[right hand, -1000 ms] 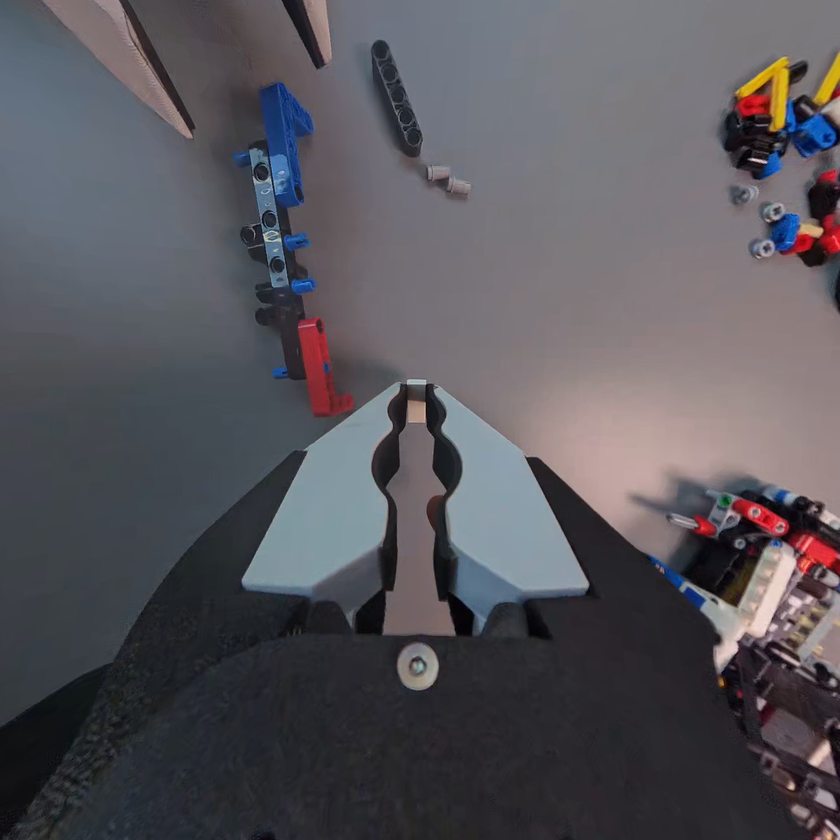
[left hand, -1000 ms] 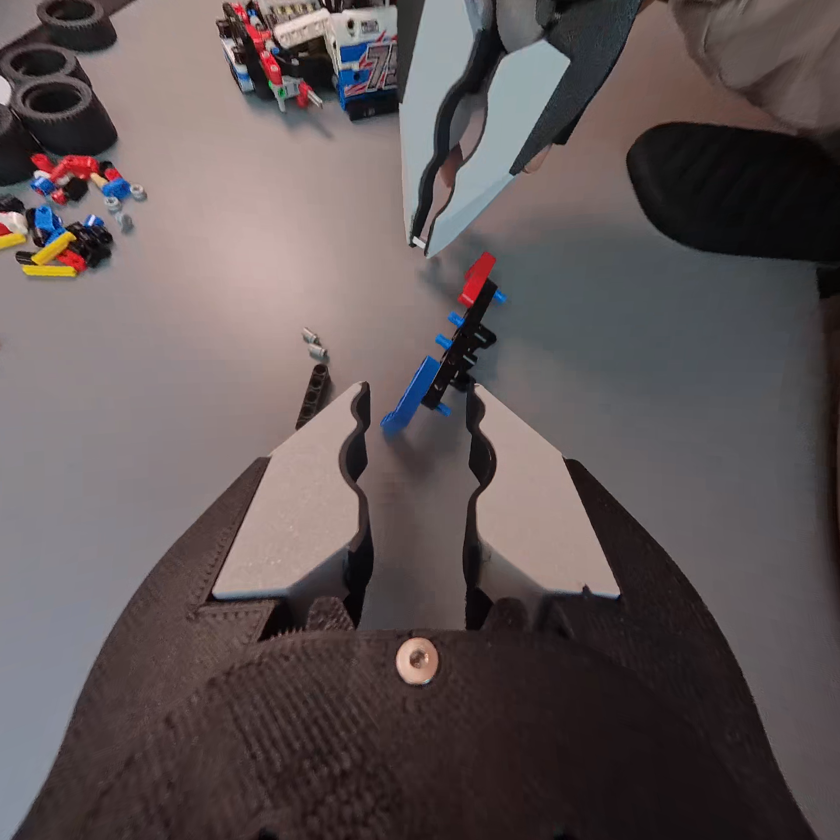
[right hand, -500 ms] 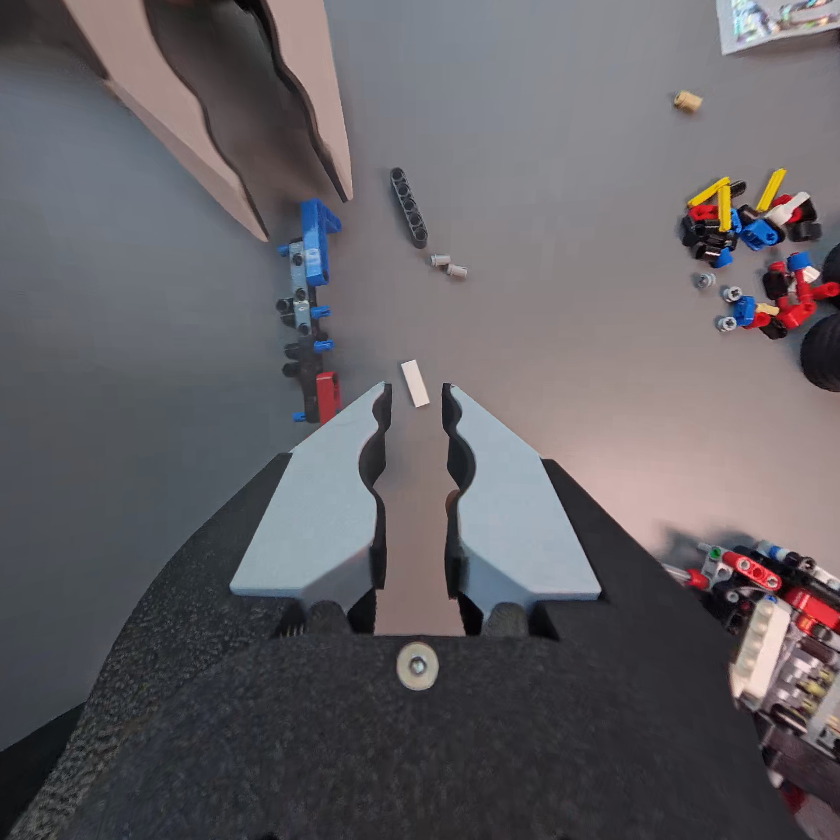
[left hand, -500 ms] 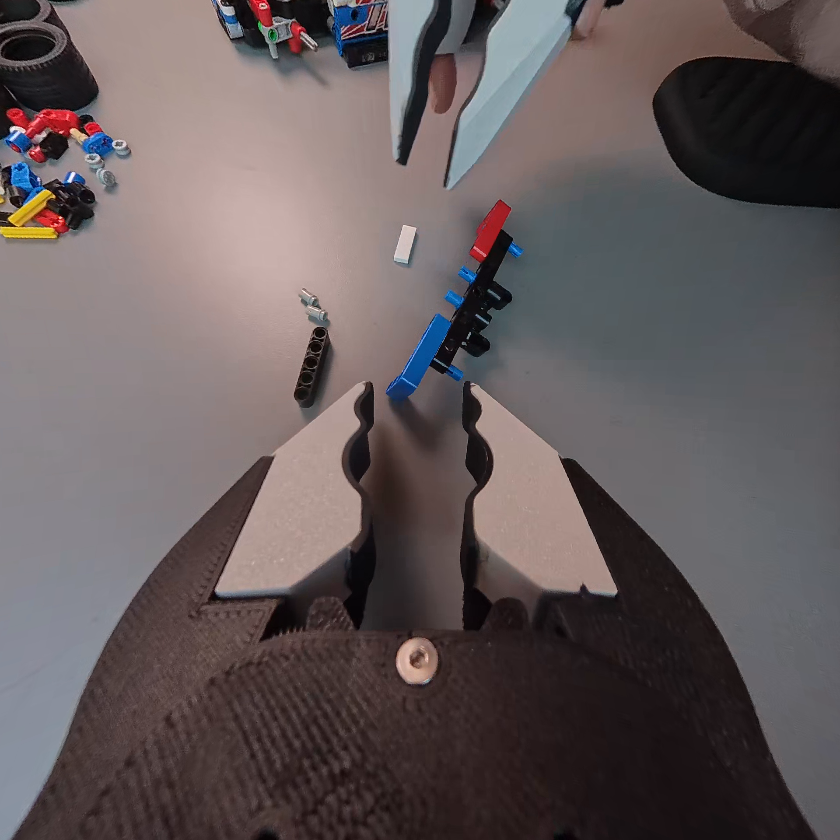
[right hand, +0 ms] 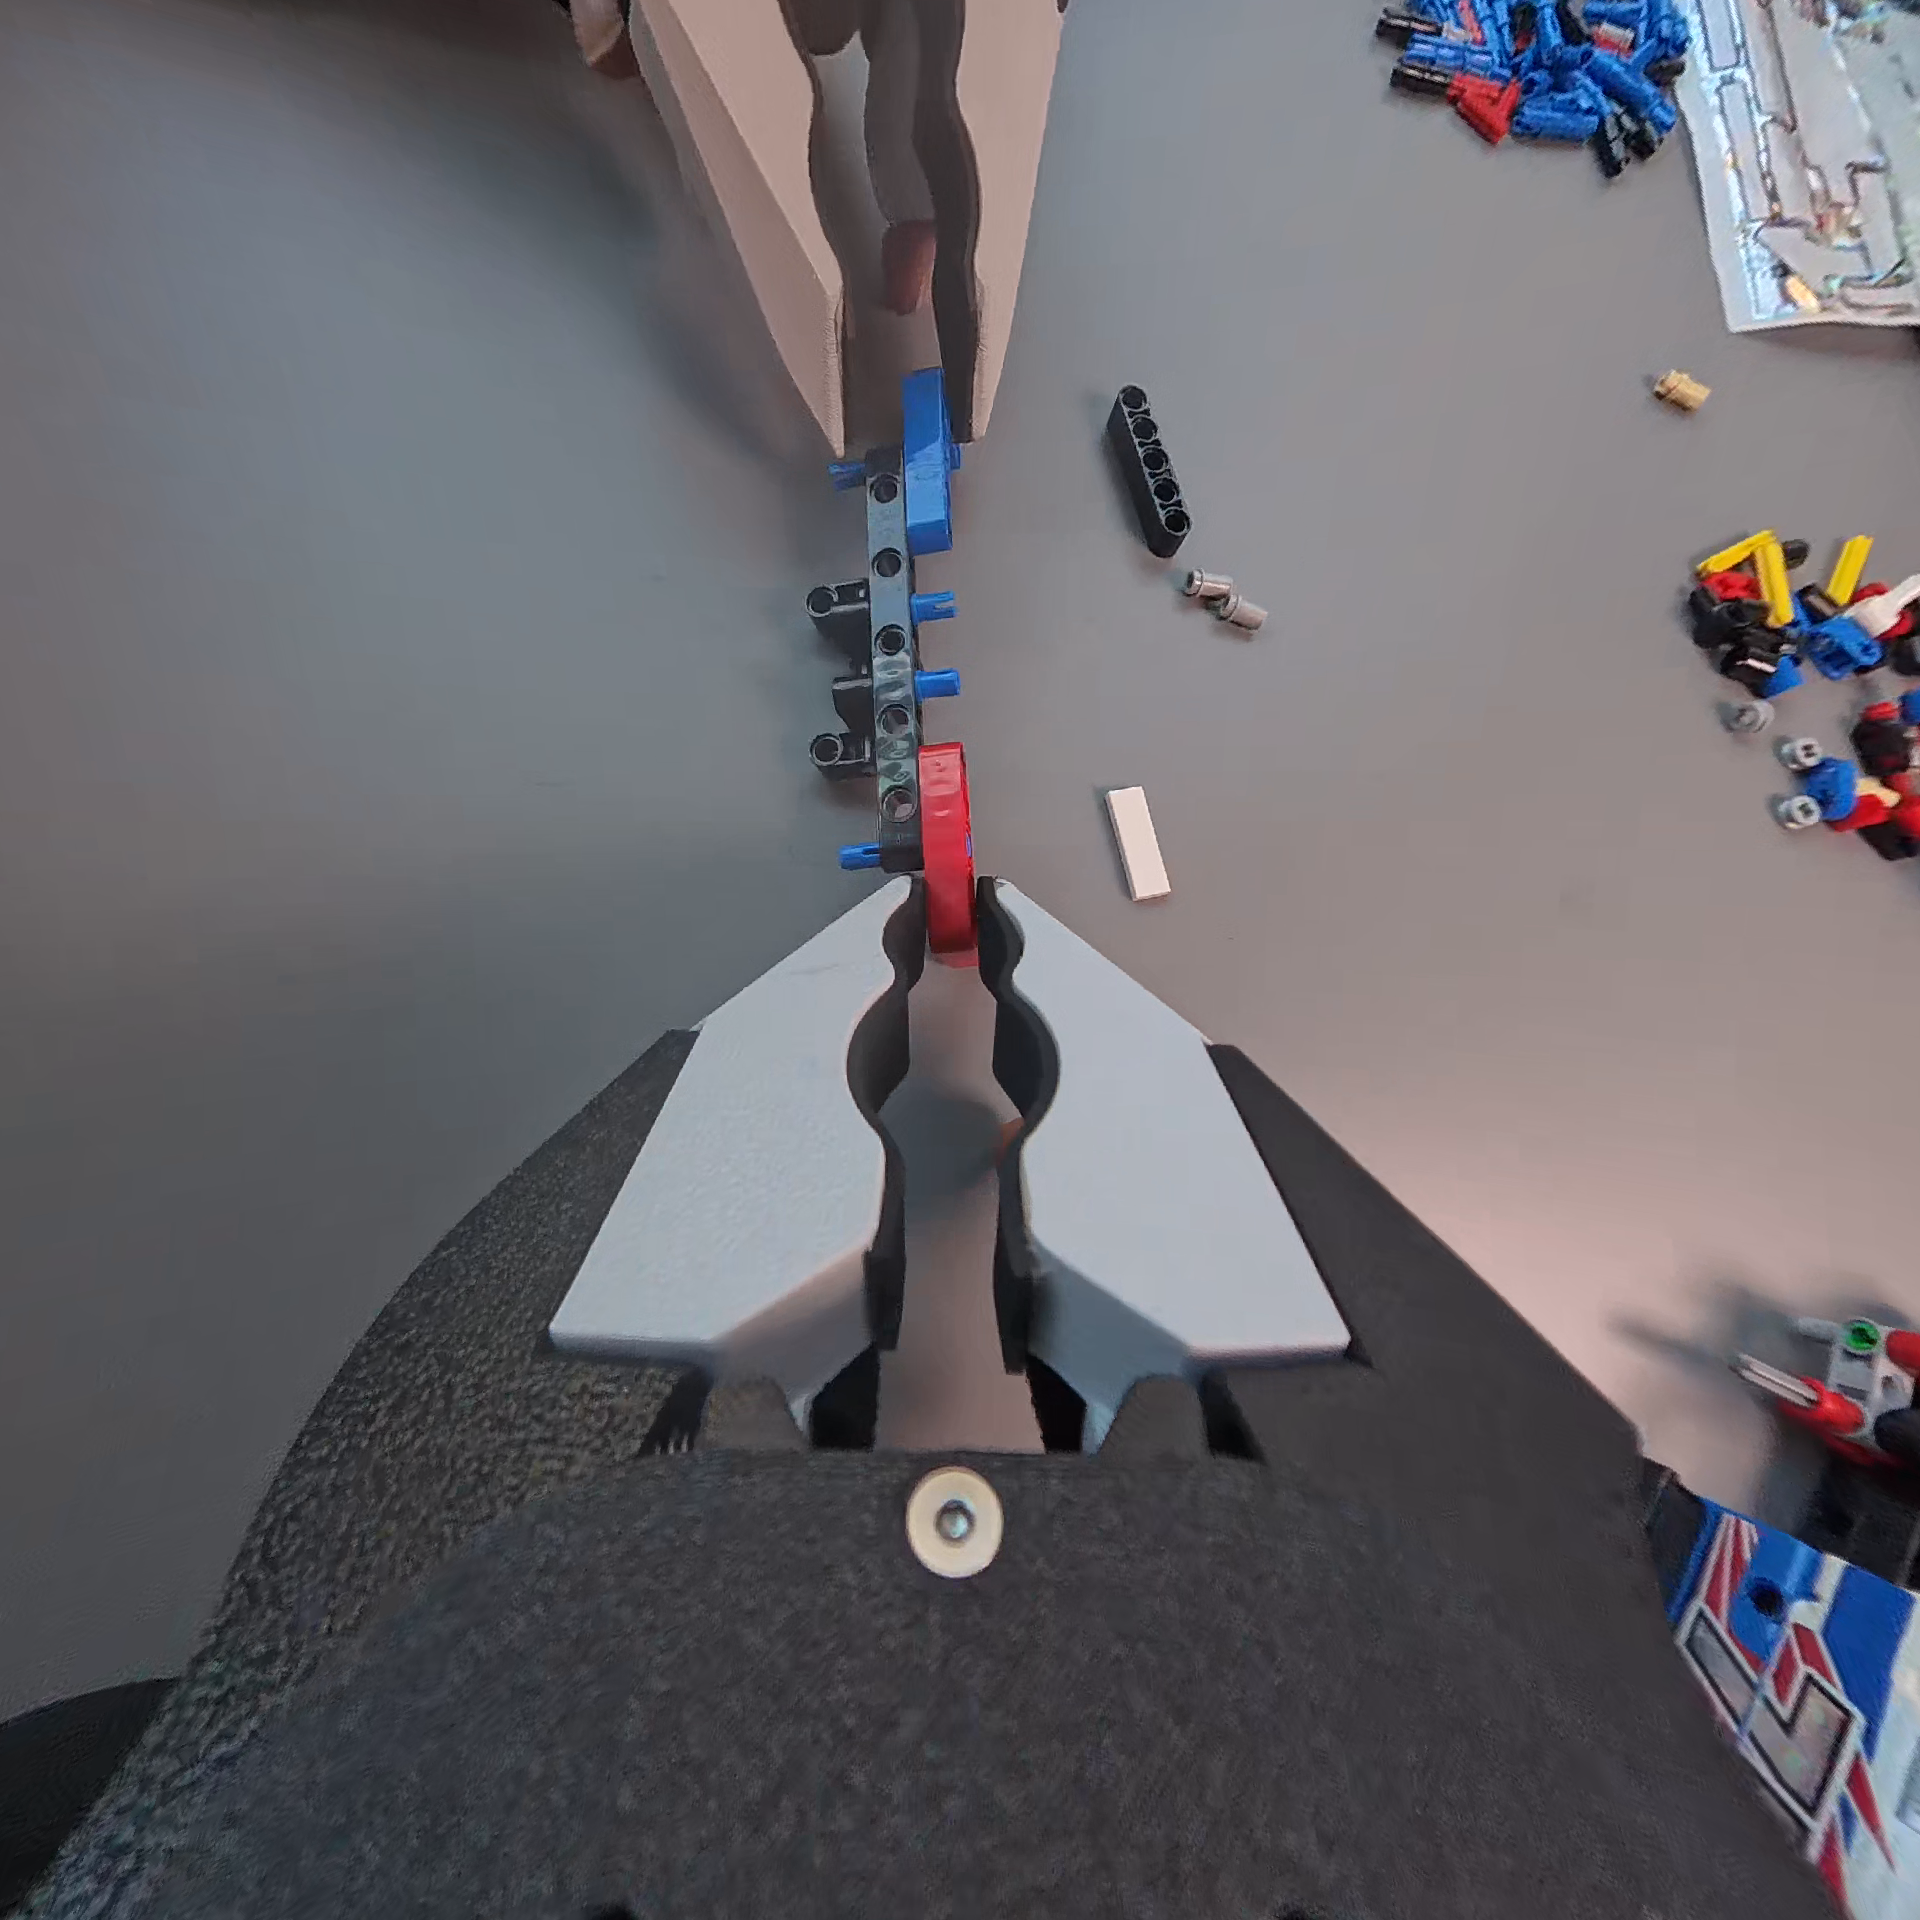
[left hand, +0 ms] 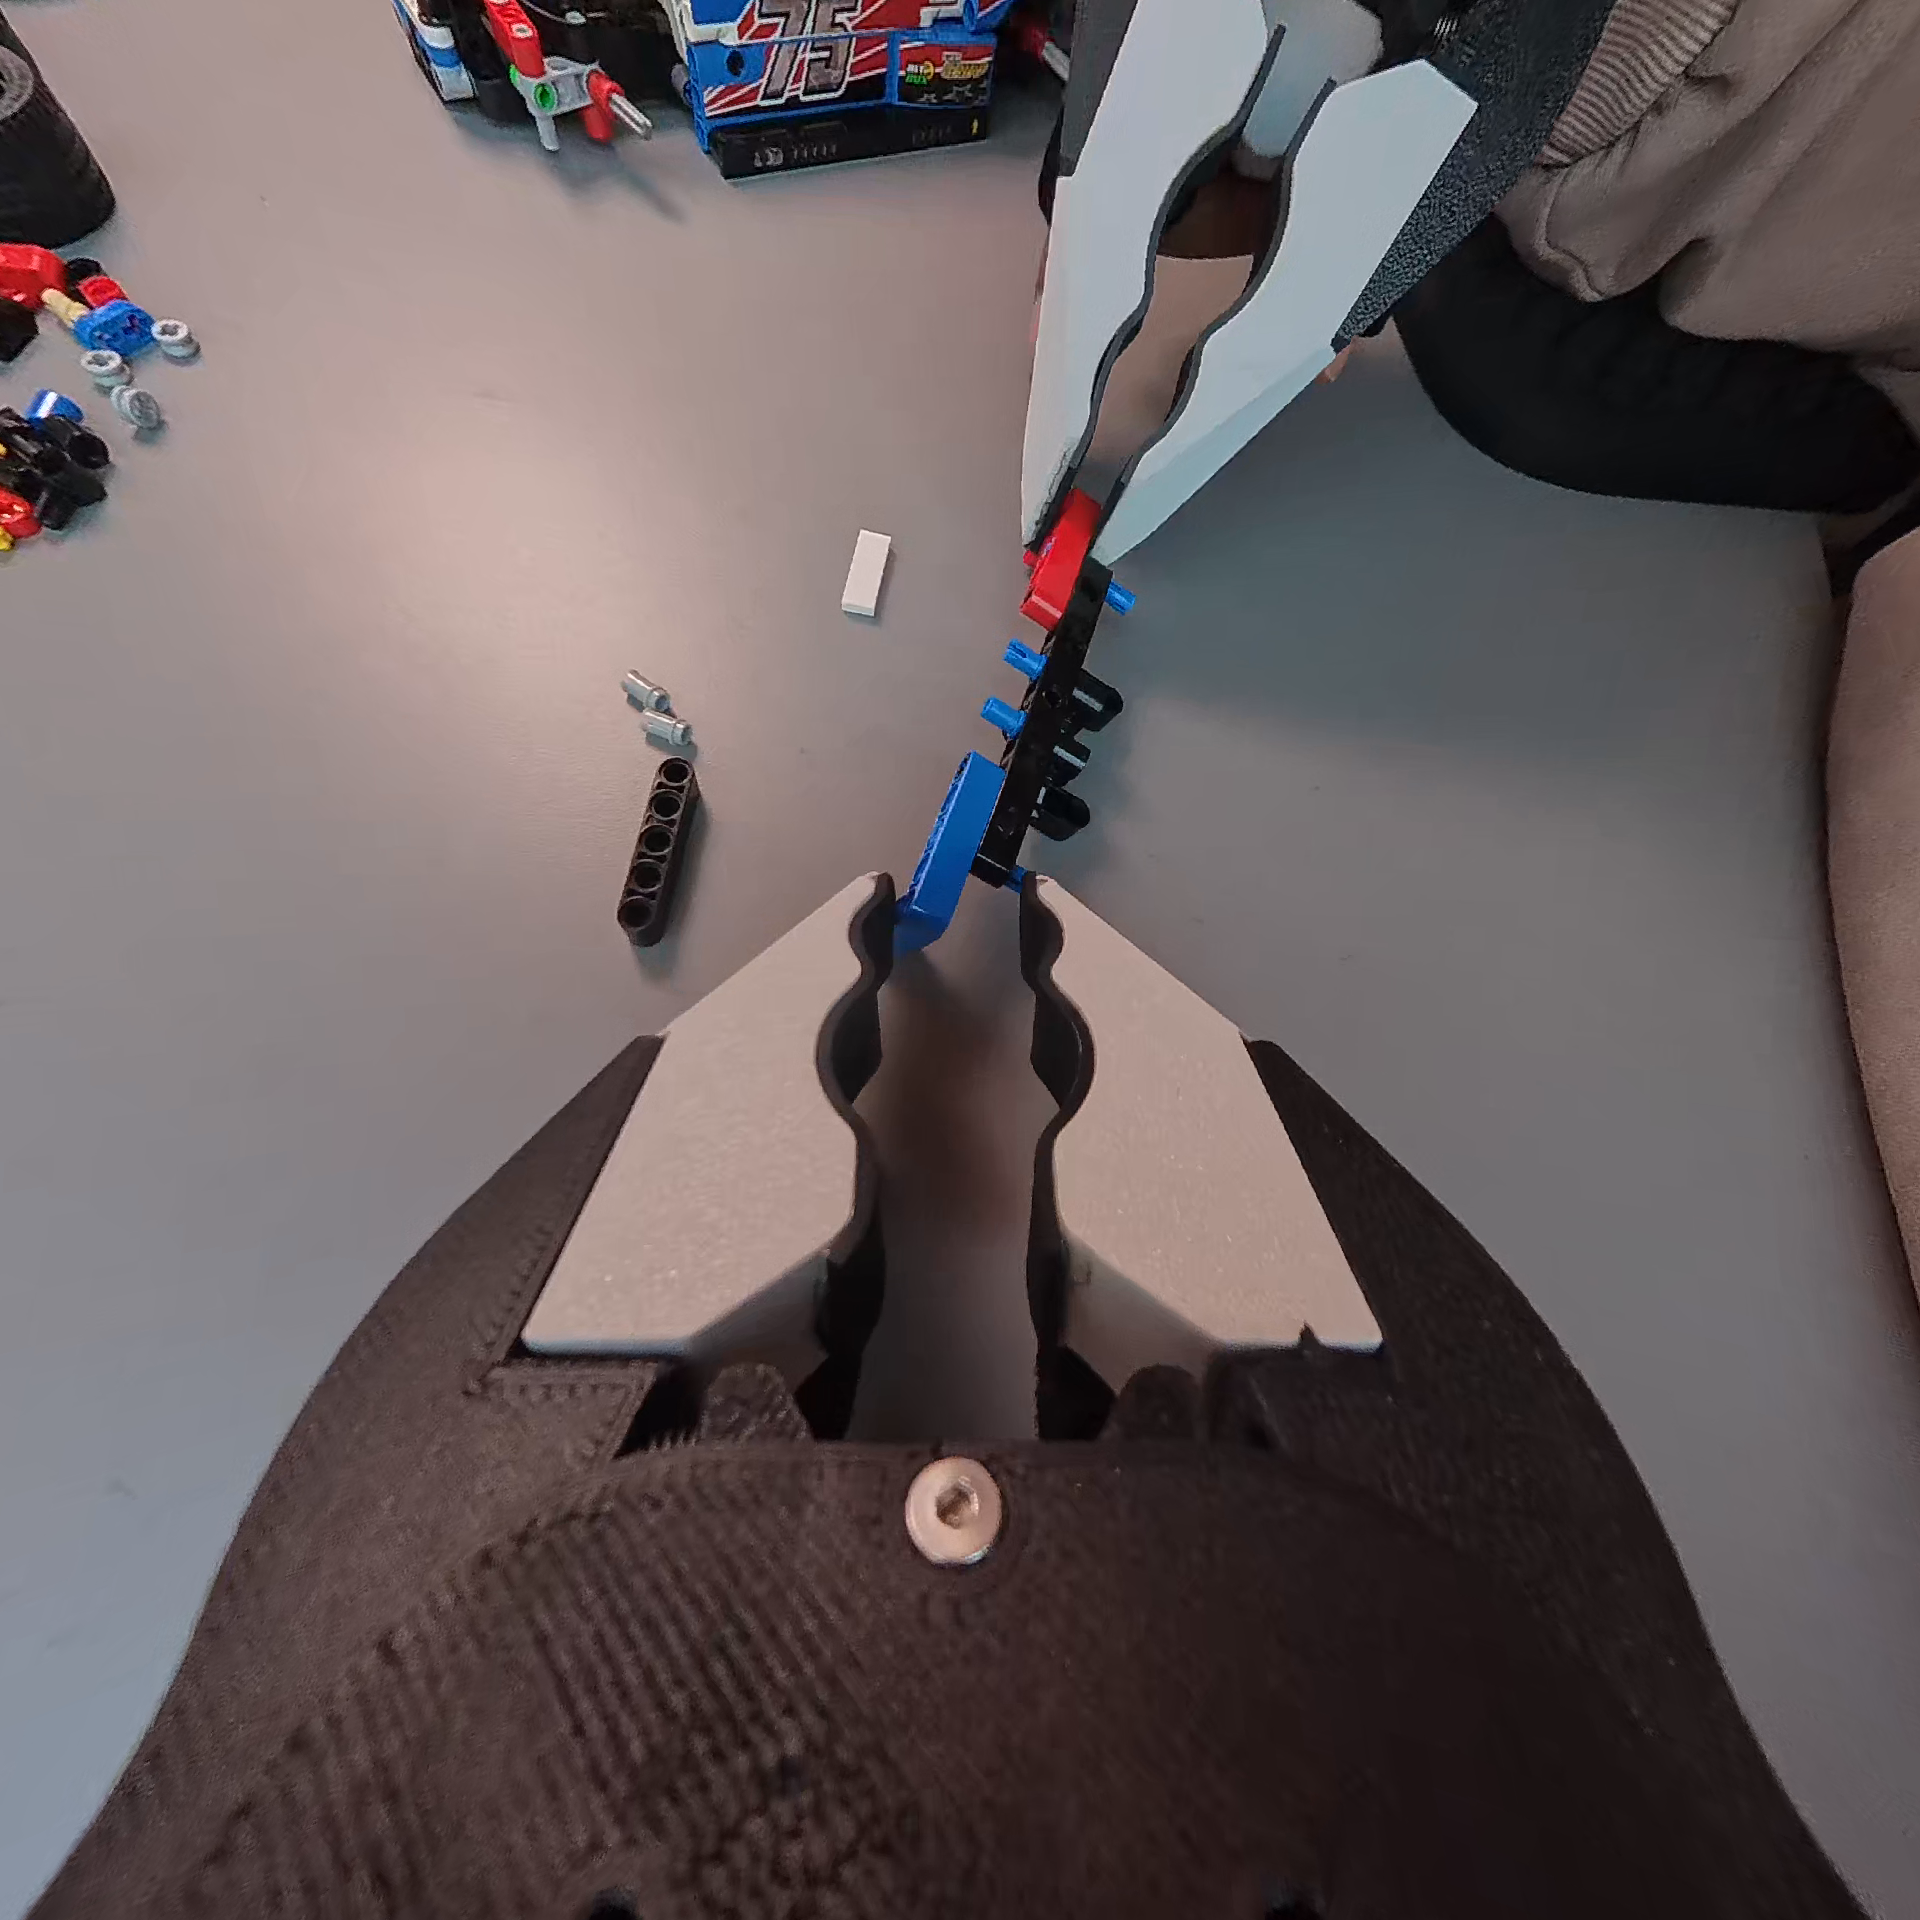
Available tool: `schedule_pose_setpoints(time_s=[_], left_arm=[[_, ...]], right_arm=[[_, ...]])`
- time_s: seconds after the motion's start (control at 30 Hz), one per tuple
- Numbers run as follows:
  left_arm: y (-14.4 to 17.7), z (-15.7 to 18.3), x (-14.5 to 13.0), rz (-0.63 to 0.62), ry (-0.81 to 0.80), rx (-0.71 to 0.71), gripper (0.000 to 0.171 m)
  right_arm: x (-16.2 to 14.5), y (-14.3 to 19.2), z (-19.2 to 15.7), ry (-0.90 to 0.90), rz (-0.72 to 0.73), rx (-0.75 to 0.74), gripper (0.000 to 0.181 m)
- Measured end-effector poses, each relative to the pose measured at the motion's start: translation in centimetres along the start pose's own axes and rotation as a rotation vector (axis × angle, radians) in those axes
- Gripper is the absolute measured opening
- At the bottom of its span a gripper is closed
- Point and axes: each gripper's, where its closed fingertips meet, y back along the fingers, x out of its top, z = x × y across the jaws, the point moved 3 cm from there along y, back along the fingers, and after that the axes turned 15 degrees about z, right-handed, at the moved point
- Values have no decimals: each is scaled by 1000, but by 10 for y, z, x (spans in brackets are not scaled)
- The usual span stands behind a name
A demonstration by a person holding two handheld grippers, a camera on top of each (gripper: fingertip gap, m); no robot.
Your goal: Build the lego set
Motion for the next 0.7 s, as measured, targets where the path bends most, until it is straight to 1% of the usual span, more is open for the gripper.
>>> schedule_pose_setpoints(time_s=[0.13, 0.27, 0.37, 0.47, 0.57, 0.7], left_arm=[[2, 4, 3, 35, 57, -59, 24], [4, 1, 8, 71, 101, -61, 26], [6, 0, 9, 87, 99, -60, 28], [5, 3, 9, 77, 24, -62, 34], [3, 6, 6, 48, -78, -49, 35], [0, 6, 1, 6, -146, -24, 31]], right_arm=[[3, 0, -3, 114, 46, -49, 6], [9, 1, 0, 243, 87, -112, 6], [14, -1, 1, 287, 114, -139, 6], [16, -3, -5, 176, 160, -90, 6], [13, -2, -5, 71, 162, -61, 6], [12, -2, -8, 44, 161, -37, 6]])
